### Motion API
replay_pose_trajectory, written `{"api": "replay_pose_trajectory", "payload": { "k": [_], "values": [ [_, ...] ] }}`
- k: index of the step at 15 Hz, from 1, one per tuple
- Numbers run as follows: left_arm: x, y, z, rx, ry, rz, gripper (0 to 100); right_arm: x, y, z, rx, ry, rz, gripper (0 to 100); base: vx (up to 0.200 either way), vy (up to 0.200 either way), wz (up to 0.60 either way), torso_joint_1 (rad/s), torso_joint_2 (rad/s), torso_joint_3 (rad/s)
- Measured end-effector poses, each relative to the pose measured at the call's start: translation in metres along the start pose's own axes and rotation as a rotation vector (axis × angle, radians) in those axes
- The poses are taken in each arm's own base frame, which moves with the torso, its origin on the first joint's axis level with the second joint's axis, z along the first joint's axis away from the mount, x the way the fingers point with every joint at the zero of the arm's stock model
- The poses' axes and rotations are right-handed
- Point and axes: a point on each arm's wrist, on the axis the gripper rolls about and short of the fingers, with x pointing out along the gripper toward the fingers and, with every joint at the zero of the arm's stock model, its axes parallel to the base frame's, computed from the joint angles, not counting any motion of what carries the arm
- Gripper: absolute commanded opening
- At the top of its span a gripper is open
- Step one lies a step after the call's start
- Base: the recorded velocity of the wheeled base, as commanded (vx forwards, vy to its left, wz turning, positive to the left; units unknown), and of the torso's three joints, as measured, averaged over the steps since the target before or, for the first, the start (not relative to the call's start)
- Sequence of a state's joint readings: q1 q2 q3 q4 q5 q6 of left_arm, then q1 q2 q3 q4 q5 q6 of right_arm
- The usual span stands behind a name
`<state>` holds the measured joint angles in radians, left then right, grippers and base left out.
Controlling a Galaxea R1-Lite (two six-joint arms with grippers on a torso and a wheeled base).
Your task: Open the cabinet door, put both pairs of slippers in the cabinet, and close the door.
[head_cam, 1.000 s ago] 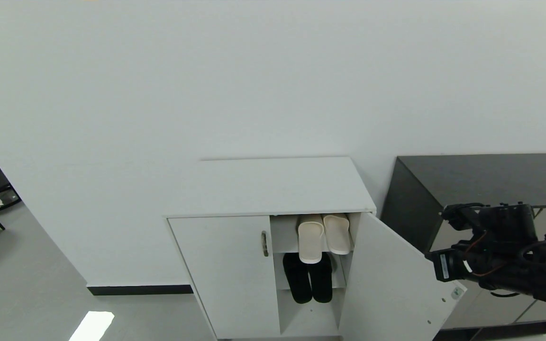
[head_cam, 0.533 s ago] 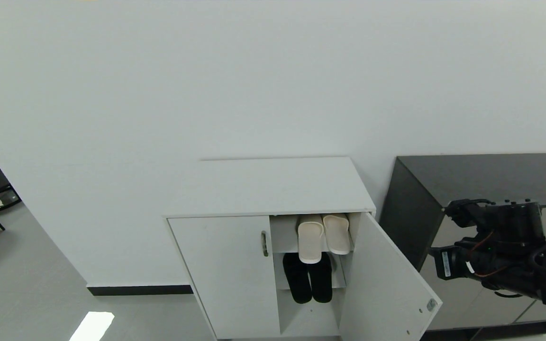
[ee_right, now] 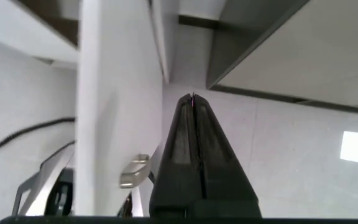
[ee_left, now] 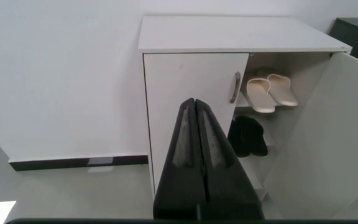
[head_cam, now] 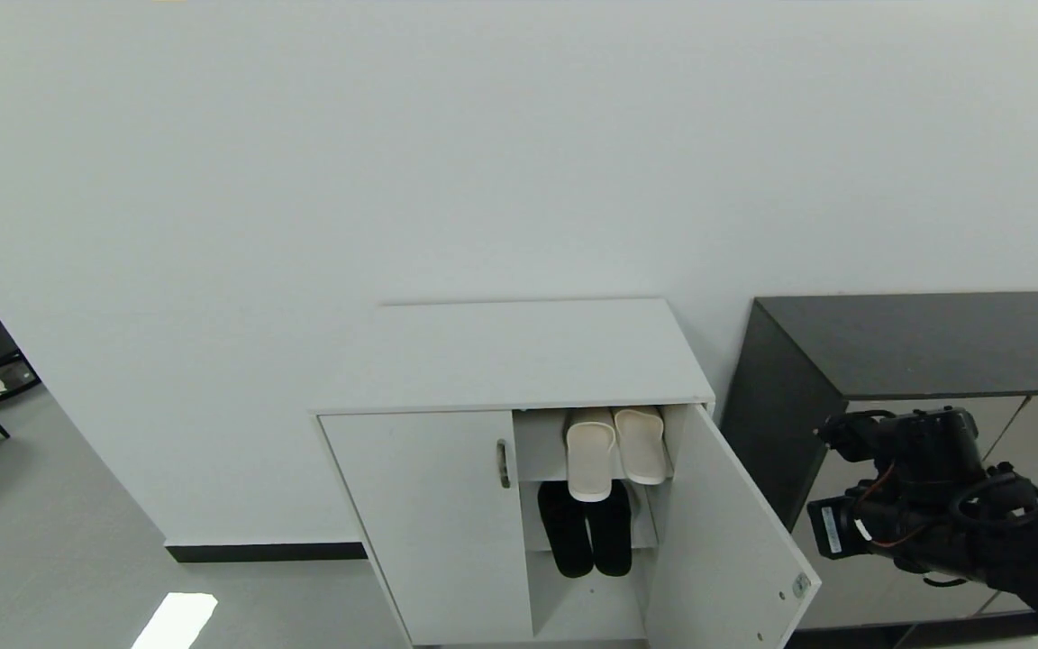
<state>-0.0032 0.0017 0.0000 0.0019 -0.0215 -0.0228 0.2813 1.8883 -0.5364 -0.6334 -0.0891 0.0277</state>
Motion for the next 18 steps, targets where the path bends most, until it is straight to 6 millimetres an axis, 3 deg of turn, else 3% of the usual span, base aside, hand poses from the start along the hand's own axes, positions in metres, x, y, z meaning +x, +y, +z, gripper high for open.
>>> {"api": "replay_pose_trajectory", "payload": {
  "k": [8, 18],
  "values": [
    [0.0, 0.0, 0.0, 0.0, 0.0, 0.0, 0, -0.005, 0.072, -0.004, -0.032, 0.003, 0.193, 0, 0.0, 0.0, 0.0, 0.0, 0.0, 0.0],
    [0.0, 0.0, 0.0, 0.0, 0.0, 0.0, 0, -0.011, 0.082, 0.004, 0.012, -0.068, 0.238, 0, 0.0, 0.0, 0.0, 0.0, 0.0, 0.0]
  ]
}}
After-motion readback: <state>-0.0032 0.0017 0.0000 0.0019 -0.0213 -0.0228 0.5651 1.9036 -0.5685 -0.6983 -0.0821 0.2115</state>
